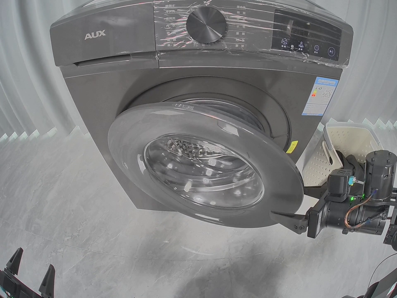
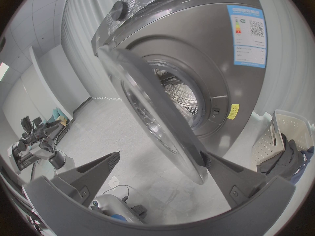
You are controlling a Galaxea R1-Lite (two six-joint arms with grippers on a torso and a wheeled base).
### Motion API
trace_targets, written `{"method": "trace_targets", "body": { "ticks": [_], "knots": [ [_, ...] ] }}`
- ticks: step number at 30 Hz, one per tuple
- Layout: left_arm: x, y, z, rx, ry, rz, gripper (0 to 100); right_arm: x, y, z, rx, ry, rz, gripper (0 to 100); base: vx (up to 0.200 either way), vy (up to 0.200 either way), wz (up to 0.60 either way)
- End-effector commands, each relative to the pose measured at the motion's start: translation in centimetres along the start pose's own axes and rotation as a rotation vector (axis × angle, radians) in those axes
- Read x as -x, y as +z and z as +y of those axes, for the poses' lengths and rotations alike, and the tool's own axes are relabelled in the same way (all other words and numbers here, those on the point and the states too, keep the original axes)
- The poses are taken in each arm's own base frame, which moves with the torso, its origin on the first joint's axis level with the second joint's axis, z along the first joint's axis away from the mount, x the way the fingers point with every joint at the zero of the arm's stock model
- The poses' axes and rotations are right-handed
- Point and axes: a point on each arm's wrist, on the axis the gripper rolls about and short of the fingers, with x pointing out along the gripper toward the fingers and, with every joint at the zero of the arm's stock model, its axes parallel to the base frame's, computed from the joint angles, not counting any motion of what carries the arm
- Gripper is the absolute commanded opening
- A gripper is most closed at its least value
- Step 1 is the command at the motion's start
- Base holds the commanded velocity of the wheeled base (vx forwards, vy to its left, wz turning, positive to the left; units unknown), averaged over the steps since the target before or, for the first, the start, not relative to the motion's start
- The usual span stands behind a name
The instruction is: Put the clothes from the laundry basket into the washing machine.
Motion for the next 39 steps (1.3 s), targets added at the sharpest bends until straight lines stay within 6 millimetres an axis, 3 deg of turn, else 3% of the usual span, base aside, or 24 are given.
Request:
{"method": "trace_targets", "body": {
  "ticks": [1,12,17,21,23,29,39],
  "knots": [
    [0.0,-0.5,0.0,0.0,0.0,-0.002,100,1.0,-0.9,1.3,0.013,0.076,0.012,100,0.0,0.0,0.0],
    [0.0,-0.5,0.0,0.0,0.0,-0.002,100,4.3,-0.9,1.3,0.022,0.082,-0.078,100,0.0,0.0,0.0],
    [0.0,-0.5,0.0,0.0,0.0,0.0,100,6.6,2.2,1.2,-0.014,0.101,-0.245,100,0.0,0.0,0.0],
    [0.0,-0.5,0.0,0.0,0.0,-0.002,100,6.8,4.4,0.4,-0.107,0.063,-0.309,100,0.0,0.0,0.0],
    [0.0,-0.5,0.0,0.0,-0.002,-0.002,100,6.1,4.4,-0.6,-0.125,0.001,-0.293,100,0.0,0.0,0.0],
    [0.0,-0.5,0.0,0.0,-0.002,-0.002,100,1.6,1.8,-4.0,-0.099,-0.184,-0.105,100,0.0,0.0,0.0],
    [0.0,-0.5,0.0,0.0,-0.002,-0.002,100,-1.4,-0.9,-3.8,-0.093,-0.187,-0.009,100,0.0,0.0,0.0]
  ]
}}
